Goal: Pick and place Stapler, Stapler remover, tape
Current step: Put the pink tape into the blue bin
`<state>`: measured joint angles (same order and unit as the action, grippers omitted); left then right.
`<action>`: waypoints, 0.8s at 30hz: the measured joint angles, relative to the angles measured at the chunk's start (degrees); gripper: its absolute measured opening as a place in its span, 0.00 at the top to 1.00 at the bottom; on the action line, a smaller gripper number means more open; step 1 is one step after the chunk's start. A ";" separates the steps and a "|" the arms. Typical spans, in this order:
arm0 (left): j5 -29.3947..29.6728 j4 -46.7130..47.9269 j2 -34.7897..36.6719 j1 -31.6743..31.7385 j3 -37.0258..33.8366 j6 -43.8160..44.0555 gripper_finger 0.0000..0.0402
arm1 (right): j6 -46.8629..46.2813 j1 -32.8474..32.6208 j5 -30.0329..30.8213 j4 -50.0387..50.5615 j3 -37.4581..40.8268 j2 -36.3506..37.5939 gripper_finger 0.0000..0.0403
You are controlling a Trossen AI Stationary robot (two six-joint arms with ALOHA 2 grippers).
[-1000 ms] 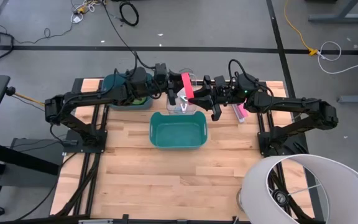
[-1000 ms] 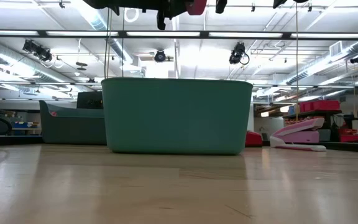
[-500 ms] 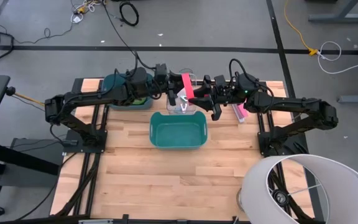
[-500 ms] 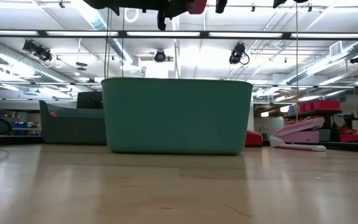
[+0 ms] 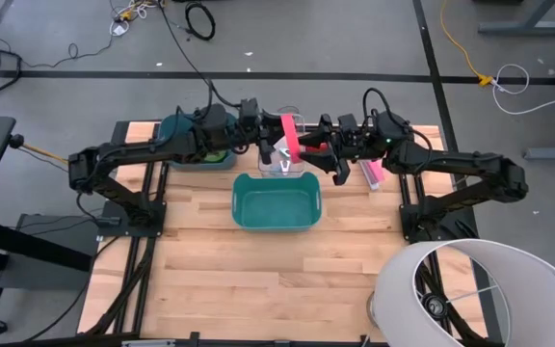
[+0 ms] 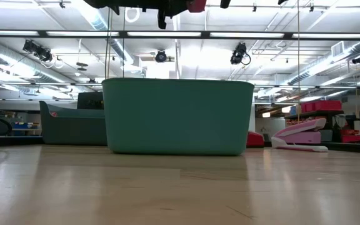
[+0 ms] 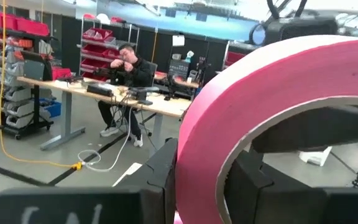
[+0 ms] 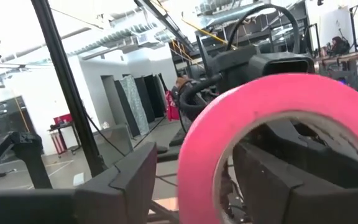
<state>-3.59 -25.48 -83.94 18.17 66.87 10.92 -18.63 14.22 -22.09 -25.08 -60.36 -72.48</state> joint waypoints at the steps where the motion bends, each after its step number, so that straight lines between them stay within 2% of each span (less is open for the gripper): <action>1: -0.32 -0.39 0.12 0.12 0.00 0.02 0.75 | 0.09 0.00 0.00 0.07 0.00 0.31 0.47; 5: -2.28 1.88 2.34 1.18 0.04 -0.20 0.75 | 1.39 0.11 0.05 2.39 0.00 1.86 0.48; 10: -2.67 9.38 5.17 2.65 0.09 -2.41 0.75 | 1.69 1.32 0.11 7.12 0.00 3.38 0.50; 24: -2.47 36.09 8.83 8.88 0.07 -0.78 0.75 | 2.62 2.10 0.20 13.38 0.00 3.34 0.59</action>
<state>-6.07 10.61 -75.11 27.05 66.94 10.14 -16.01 16.32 -21.89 -11.69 -60.36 -69.14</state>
